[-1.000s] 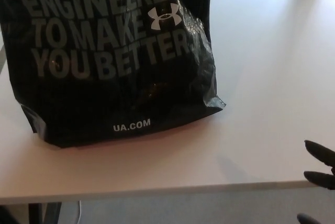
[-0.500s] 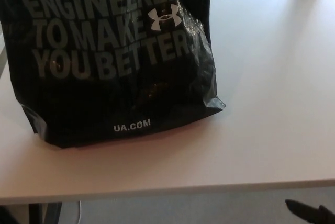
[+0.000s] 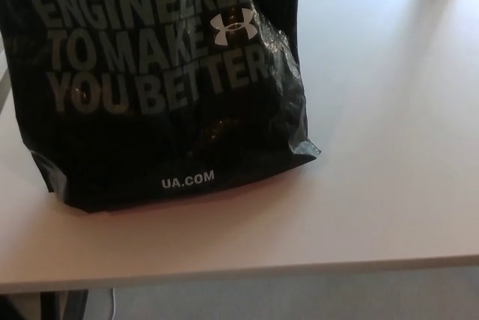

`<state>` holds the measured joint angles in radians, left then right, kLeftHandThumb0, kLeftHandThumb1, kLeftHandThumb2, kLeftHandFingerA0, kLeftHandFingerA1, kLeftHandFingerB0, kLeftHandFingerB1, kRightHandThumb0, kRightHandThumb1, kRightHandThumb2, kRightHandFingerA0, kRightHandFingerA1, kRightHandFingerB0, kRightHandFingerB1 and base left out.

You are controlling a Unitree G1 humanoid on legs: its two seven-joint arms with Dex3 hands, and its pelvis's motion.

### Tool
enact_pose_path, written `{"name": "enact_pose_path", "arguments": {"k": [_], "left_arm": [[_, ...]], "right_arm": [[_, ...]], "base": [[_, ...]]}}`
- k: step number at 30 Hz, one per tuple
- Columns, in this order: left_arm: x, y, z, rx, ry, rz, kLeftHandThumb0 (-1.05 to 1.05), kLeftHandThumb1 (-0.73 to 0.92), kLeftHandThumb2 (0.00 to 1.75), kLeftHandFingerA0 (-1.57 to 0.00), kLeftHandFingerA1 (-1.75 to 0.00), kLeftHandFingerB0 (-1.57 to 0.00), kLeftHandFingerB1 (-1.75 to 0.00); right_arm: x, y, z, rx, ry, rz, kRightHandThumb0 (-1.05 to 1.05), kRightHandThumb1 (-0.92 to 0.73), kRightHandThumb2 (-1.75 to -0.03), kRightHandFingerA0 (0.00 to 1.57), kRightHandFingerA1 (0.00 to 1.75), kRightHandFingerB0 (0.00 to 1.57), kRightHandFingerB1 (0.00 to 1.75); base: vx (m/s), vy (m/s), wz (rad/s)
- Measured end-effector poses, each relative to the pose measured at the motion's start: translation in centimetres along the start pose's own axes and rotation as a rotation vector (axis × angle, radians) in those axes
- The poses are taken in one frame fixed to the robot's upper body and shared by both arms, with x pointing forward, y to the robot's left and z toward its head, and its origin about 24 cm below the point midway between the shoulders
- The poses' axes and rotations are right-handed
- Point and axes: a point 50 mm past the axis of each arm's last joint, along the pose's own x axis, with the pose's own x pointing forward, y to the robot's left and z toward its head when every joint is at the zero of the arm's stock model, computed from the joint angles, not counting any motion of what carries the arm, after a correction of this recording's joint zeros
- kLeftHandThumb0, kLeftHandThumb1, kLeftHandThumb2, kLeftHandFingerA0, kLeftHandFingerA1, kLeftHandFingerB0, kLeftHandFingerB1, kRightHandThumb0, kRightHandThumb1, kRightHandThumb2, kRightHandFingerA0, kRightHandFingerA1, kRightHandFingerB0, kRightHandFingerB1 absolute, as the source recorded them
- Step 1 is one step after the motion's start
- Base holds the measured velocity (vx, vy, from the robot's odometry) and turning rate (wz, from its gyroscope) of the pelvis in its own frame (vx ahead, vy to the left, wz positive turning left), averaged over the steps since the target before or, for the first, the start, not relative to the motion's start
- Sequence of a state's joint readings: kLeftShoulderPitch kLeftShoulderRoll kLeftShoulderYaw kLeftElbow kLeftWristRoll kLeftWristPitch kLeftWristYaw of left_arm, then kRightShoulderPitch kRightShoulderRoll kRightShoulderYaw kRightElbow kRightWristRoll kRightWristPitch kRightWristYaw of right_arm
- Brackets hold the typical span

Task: A plastic bag is kept infront of the robot in the middle of the desk and the robot uses both its hands to grab it from the top and lifts it up and then releases it.

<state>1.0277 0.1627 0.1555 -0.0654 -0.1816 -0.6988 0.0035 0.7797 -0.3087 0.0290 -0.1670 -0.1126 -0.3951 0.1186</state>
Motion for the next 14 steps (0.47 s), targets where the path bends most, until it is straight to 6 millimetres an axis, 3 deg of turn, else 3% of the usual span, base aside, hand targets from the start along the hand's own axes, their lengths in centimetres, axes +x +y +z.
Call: {"name": "enact_pose_path", "arguments": {"k": [2,3,12,13,14], "left_arm": [[0.3,0.1,-0.1,0.025,-0.019,-0.003,-0.51,0.86,0.65,-0.55,-0.45,-0.13,-0.29],[0.5,0.2,-0.1,0.044,-0.036,-0.008,-0.56,0.72,0.9,-0.46,-0.54,-0.1,-0.4],[1.3,0.3,0.5,0.158,-0.157,-0.072,-0.55,0.7,0.89,-0.42,-0.52,-0.14,-0.41],[1.3,0.3,0.6,0.166,-0.166,-0.08,-0.54,0.71,0.89,-0.42,-0.52,-0.13,-0.4],[1.3,0.3,0.6,0.168,-0.168,-0.082,-0.54,0.71,0.89,-0.42,-0.52,-0.13,-0.4]], "right_arm": [[0.2,-0.2,-0.1,-0.004,-0.003,-0.006,-0.72,-0.5,-0.81,0.56,0.53,0.28,0.43],[0.3,-0.4,-0.3,-0.008,-0.006,-0.012,-0.67,-0.48,-0.81,0.56,0.55,0.24,0.43],[1.0,-1.3,-0.8,-0.034,-0.053,-0.041,-0.72,-0.49,-0.81,0.57,0.54,0.25,0.42],[1.1,-1.3,-0.8,-0.035,-0.059,-0.042,-0.6,-0.56,-0.57,0.61,0.43,0.31,0.32],[1.1,-1.3,-0.8,-0.035,-0.061,-0.042,-0.6,-0.56,-0.57,0.61,0.43,0.31,0.32]], "base": [[0.0,0.0,0.0],[0.0,0.0,0.0],[0.0,0.0,0.0],[0.0,0.0,0.0],[0.0,0.0,0.0]]}}
